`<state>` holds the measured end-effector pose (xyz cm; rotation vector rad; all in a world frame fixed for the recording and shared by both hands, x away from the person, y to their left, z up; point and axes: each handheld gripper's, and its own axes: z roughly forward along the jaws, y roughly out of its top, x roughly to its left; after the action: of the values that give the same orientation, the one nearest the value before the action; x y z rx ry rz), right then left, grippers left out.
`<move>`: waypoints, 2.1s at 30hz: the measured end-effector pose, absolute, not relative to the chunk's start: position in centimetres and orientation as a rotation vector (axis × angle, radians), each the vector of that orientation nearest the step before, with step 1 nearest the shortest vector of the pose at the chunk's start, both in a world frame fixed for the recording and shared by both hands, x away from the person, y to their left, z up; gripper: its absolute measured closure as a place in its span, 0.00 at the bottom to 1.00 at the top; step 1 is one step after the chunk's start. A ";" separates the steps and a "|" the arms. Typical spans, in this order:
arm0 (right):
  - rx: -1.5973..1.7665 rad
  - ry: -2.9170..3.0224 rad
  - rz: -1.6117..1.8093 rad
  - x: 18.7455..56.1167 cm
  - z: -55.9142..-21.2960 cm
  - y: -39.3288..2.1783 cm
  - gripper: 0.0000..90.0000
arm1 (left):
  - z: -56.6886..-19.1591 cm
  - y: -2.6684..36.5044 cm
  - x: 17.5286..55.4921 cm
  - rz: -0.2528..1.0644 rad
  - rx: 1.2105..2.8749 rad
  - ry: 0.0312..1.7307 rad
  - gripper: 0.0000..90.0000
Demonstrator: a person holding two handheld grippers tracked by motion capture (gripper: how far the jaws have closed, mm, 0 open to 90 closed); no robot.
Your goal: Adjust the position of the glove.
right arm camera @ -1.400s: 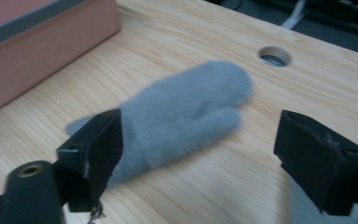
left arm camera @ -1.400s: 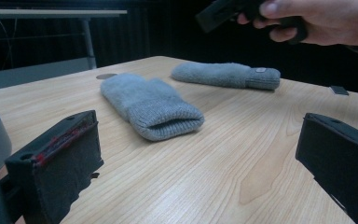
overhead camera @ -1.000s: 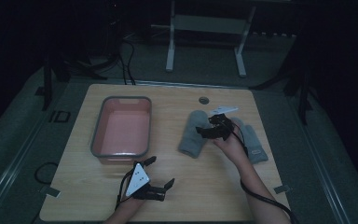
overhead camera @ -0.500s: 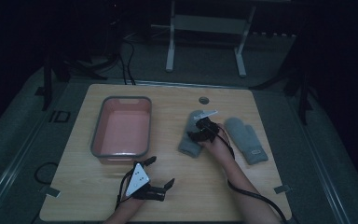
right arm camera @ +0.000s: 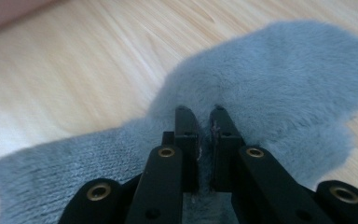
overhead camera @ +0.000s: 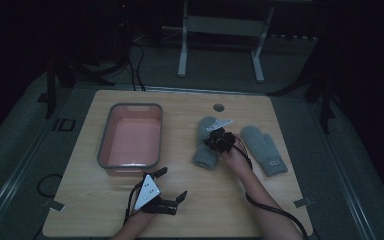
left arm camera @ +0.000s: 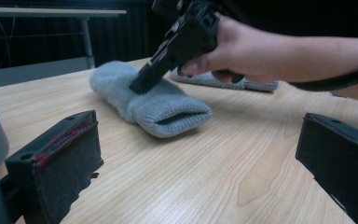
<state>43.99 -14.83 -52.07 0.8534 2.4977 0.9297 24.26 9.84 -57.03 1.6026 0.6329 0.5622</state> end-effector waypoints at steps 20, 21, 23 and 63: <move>0.642 2.617 0.968 37.7 -50.6 -15.6 0.93 | -57.0 9.8 24.2 0.571 1.608 0.624 0.00; 0.646 2.640 0.952 37.7 -51.4 -15.7 0.92 | -57.0 9.8 24.2 0.571 1.607 0.625 0.00; 0.638 2.664 0.931 37.9 -52.4 -15.8 0.89 | -57.0 9.8 24.2 0.570 1.606 0.627 0.00; 0.856 2.439 1.086 39.3 -48.9 -21.2 0.46 | -57.1 9.8 24.1 0.569 1.605 0.617 0.00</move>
<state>39.35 -21.23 -48.91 0.8561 2.4392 1.0860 24.10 9.78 -57.05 1.6051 0.6172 0.5687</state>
